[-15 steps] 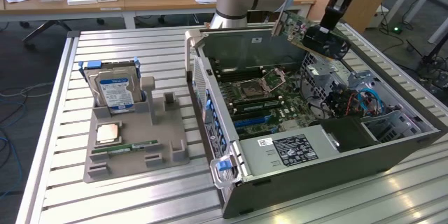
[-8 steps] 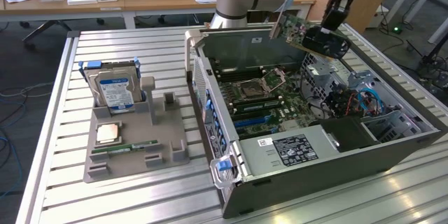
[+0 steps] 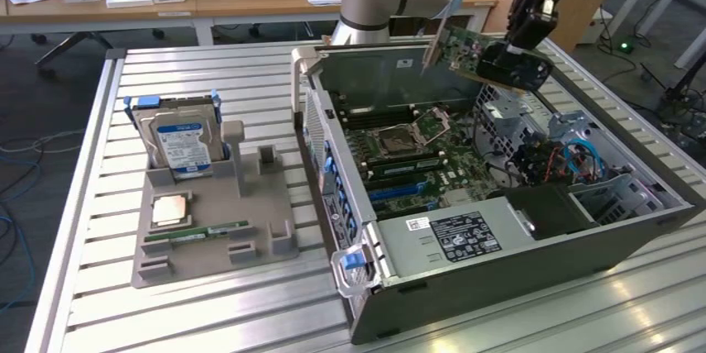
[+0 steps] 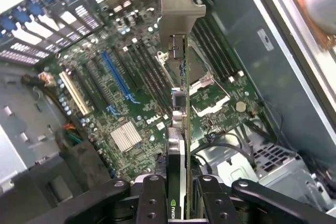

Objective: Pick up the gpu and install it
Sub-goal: 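Insert the gpu into the slot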

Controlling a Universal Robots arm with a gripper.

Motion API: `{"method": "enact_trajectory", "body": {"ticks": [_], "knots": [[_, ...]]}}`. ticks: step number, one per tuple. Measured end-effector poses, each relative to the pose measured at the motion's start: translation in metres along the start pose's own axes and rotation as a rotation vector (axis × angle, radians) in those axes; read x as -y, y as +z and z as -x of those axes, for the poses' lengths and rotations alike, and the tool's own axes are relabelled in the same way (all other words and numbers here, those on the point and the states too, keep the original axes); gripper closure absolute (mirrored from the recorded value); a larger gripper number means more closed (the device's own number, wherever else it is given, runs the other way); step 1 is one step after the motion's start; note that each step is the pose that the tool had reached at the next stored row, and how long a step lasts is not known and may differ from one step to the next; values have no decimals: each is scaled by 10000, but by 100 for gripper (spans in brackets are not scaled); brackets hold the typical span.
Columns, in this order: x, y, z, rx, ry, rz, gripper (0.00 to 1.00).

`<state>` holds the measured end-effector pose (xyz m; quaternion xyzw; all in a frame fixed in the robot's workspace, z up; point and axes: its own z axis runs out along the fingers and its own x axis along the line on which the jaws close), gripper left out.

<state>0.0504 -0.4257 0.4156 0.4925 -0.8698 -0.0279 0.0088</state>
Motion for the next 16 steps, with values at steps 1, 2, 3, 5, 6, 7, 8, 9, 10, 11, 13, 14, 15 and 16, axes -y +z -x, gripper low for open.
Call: {"method": "enact_trajectory", "body": {"ticks": [1, 2, 3, 5, 6, 7, 8, 9, 10, 11, 13, 14, 15, 16], "knots": [[0, 1, 0, -11, -189, 2, 73], [0, 1, 0, -21, -364, 5, 73], [0, 1, 0, -31, -537, 6, 73], [0, 2, 0, -50, -875, 11, 73], [0, 3, 0, -60, -1042, 13, 73], [0, 3, 0, -70, -1209, 15, 73], [0, 4, 0, -80, -1388, 17, 73], [0, 4, 0, -89, -1550, 19, 73], [0, 4, 0, -98, -1712, 21, 73], [0, 5, 0, -108, -1872, 22, 73], [0, 6, 0, -126, -2183, 26, 73], [0, 6, 0, -134, -2334, 28, 73], [0, 7, 0, -143, -2490, 30, 73], [0, 7, 0, -151, -2638, 32, 73]]}}
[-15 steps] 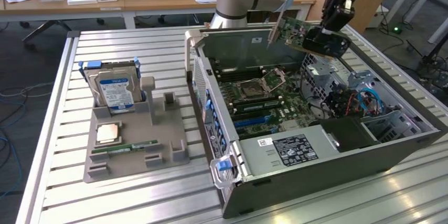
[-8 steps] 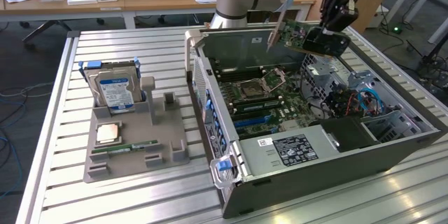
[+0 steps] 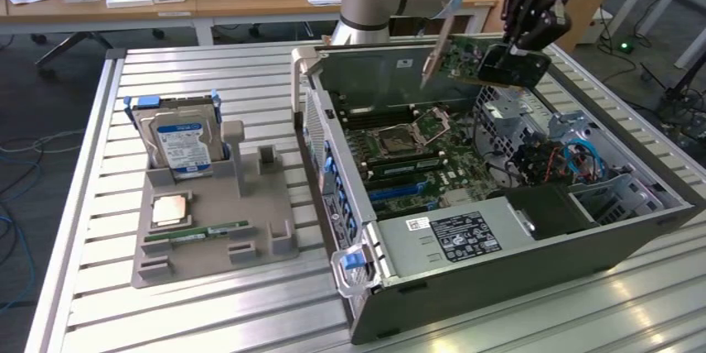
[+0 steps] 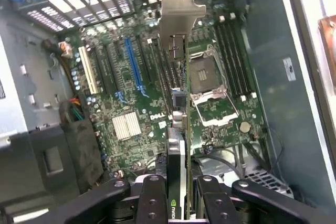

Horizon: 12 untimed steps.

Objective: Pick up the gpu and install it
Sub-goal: 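Insert the gpu into the slot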

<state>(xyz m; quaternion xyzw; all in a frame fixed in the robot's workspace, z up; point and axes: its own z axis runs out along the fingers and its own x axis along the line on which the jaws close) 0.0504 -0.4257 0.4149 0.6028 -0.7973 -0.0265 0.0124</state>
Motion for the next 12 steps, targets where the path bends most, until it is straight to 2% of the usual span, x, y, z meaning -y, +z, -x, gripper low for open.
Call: {"method": "enact_trajectory", "body": {"ticks": [7, 12], "knots": [[0, 3, 0, -60, -1022, 12, 73], [0, 4, 0, -63, -1091, 14, 73]]}}
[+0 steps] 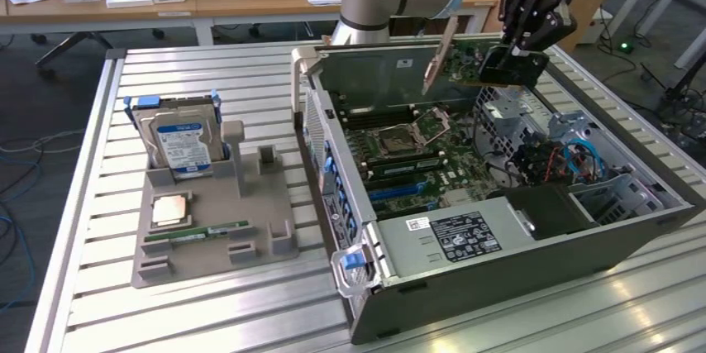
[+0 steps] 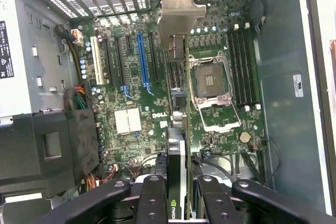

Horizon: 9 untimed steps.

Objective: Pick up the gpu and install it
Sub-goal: 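Insert the gpu into the slot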

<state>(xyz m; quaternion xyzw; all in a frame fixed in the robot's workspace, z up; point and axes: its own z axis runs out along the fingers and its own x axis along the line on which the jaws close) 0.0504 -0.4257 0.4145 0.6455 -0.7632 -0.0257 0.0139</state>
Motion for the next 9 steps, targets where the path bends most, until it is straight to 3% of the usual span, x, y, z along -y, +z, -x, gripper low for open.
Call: {"method": "enact_trajectory", "body": {"ticks": [9], "knots": [[0, 0, 0, 0, 0, 0, 73]]}}
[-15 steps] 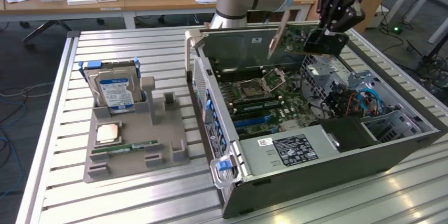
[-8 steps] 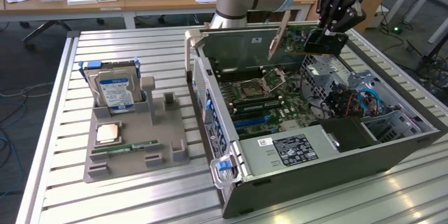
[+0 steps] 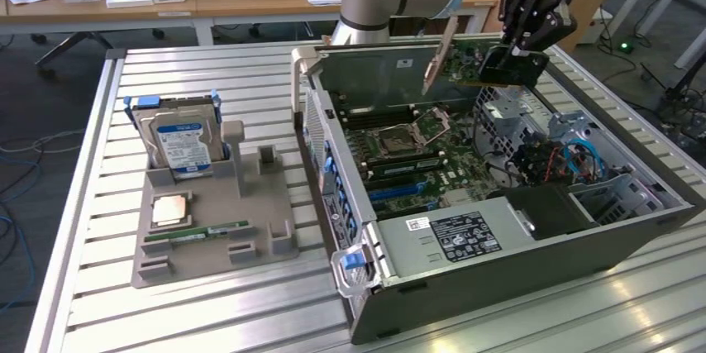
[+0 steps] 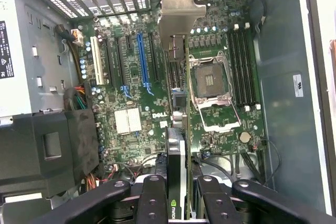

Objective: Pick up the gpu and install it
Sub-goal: 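Insert the gpu into the slot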

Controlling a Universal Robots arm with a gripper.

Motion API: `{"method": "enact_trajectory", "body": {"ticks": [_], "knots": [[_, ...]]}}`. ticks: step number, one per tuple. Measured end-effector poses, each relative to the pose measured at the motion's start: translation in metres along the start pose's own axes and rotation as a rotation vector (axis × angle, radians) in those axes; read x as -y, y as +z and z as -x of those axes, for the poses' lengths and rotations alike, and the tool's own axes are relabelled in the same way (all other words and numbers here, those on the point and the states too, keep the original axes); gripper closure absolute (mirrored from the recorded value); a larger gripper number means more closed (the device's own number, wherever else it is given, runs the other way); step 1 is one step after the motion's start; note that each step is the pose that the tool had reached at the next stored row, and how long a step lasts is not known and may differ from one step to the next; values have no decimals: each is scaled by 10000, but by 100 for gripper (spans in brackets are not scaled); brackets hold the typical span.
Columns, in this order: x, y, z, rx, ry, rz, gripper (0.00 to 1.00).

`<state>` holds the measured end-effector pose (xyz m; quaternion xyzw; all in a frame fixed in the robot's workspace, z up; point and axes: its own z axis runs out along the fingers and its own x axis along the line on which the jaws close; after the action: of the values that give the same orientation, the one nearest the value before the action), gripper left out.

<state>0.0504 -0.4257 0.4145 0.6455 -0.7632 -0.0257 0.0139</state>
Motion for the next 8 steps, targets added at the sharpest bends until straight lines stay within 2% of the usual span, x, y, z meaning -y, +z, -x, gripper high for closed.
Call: {"method": "enact_trajectory", "body": {"ticks": [8], "knots": [[0, 1, 0, -17, -297, 4, 73]]}}
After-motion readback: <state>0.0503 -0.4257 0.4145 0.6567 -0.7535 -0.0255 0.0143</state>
